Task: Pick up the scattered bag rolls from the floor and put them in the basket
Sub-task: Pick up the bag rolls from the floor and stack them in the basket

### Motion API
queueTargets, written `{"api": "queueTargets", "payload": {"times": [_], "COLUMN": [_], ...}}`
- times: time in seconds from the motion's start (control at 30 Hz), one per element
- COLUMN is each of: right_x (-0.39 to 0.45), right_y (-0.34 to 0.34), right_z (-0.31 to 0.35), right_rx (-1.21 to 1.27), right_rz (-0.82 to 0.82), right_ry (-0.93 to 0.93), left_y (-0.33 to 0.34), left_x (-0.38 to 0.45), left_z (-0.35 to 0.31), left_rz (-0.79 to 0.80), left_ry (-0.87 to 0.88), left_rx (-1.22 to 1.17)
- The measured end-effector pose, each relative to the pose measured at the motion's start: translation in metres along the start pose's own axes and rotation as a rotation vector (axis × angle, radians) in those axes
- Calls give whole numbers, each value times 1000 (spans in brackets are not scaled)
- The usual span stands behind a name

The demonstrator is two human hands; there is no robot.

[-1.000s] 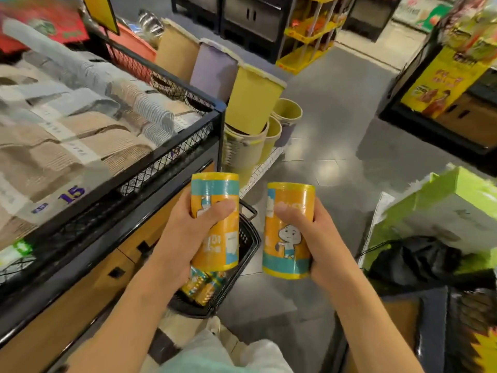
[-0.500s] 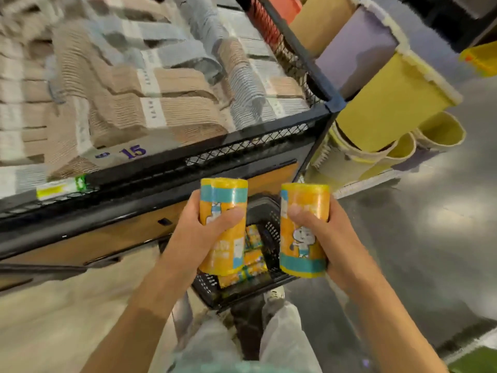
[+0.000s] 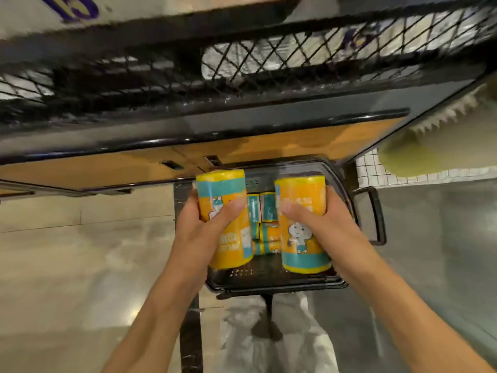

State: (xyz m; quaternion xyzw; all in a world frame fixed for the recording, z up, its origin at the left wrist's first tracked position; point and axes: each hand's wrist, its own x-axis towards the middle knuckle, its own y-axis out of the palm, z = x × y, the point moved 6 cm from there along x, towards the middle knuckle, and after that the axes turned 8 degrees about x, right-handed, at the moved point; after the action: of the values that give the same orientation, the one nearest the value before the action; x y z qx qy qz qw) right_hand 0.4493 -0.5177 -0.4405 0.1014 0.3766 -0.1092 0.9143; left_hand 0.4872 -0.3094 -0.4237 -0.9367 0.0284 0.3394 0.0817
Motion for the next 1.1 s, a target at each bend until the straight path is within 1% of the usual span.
{"api": "queueTargets", "payload": {"times": [0.23,0.37,0.47,0.57,0.63,0.7,0.9,1.03,1.1], "right_x": [146,211,255,294,317,335,373,392,397], "right_y": [12,12,12,11,12,13,23,36,41], "right_z": [-126,-184,-220,-253,-271,-286,-312,-322,-329], "right_rx": [16,41,29,-26,-52,-75,-136,-166,-178], "right_rz": [-36,-75,-109,-157,-166,-157,-141,-141,-127], "right_ry": [72,106,90,81,71,70,41,42,58], "left_y": [10,21,28,36,39,44,40,34,33], "left_x": [136,202,242,279,303,321,346,360,365], "left_z": [142,205,242,273,287,302,344,356,362], "left_rz": [-31,-45,-38,-66,-118,-127,-178,-156,-141], "left_ry": [-133,-157,-157,-180,-190,-195,-235,-248,-242], "left_rx": [-49,-46,-14,30,64,113,225,264,341]}}
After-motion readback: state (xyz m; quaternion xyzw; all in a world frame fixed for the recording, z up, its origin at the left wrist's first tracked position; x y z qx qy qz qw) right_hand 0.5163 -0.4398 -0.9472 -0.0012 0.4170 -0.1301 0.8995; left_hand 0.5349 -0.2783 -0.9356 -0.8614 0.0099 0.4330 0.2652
